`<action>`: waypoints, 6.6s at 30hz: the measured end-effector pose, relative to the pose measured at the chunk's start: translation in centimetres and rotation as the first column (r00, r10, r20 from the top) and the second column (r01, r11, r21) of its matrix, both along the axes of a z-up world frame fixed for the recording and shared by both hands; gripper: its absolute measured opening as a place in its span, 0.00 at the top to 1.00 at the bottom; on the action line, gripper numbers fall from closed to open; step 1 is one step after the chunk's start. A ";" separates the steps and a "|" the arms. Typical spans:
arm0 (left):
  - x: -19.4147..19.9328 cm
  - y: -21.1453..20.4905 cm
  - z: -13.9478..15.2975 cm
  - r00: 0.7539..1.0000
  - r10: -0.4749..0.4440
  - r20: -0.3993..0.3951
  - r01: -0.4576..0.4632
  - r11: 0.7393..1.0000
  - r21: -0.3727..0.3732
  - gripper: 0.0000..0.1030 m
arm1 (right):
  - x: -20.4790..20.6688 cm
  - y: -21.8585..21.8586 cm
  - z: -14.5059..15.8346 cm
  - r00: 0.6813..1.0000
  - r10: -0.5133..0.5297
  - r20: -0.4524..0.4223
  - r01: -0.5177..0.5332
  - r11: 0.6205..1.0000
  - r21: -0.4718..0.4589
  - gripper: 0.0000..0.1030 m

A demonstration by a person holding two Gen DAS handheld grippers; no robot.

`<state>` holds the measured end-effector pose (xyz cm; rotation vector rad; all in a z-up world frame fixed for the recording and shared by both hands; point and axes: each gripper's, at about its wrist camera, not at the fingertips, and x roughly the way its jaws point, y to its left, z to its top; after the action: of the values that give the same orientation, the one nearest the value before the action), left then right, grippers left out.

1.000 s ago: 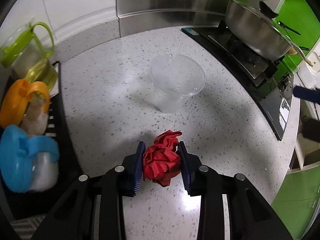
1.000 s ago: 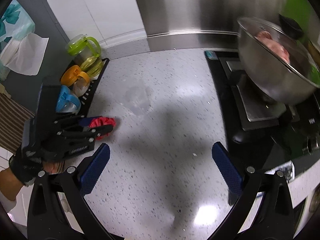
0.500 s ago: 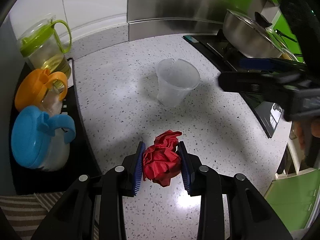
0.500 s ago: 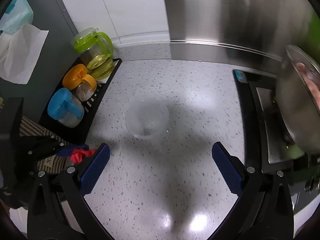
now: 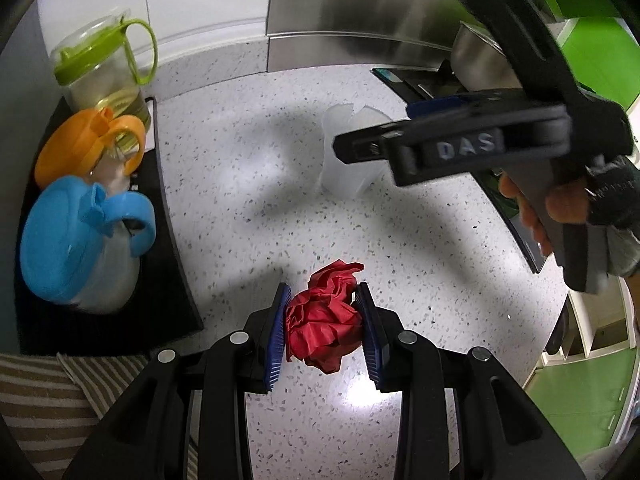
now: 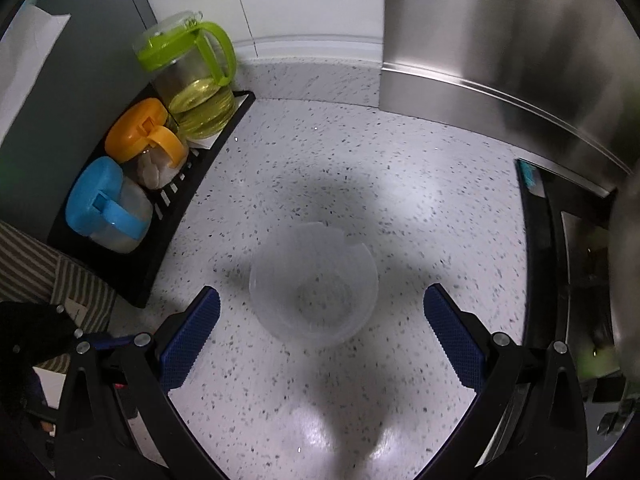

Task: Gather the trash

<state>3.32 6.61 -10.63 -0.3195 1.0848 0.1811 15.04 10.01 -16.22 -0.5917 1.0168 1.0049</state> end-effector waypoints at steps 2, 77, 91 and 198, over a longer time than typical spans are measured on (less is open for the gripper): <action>-0.1 0.0 -0.2 1.000 0.003 -0.001 -0.003 1.000 -0.003 0.68 | 0.1 0.4 -0.4 1.000 0.008 -0.004 -0.009 1.000 -0.010 0.03; -0.6 -54.7 -29.3 0.393 -0.916 -0.084 0.915 0.399 -0.064 0.68 | -27.9 -69.9 -22.0 0.219 -0.972 -0.079 0.973 0.213 0.086 0.37; 1.2 -54.7 -35.5 0.419 -0.904 -0.089 0.899 0.426 -0.099 0.07 | -26.1 -70.2 -28.5 0.211 -0.970 -0.117 0.977 0.205 0.066 0.36; -6.2 -6.6 15.7 0.983 0.033 0.182 -0.063 0.985 0.162 0.06 | -13.5 -22.3 17.6 0.977 -0.207 0.050 0.187 0.945 0.269 0.03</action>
<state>-2.90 -0.04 5.04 -0.2072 0.8779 0.2797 1.49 -12.30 1.36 -0.3005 0.8385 0.9131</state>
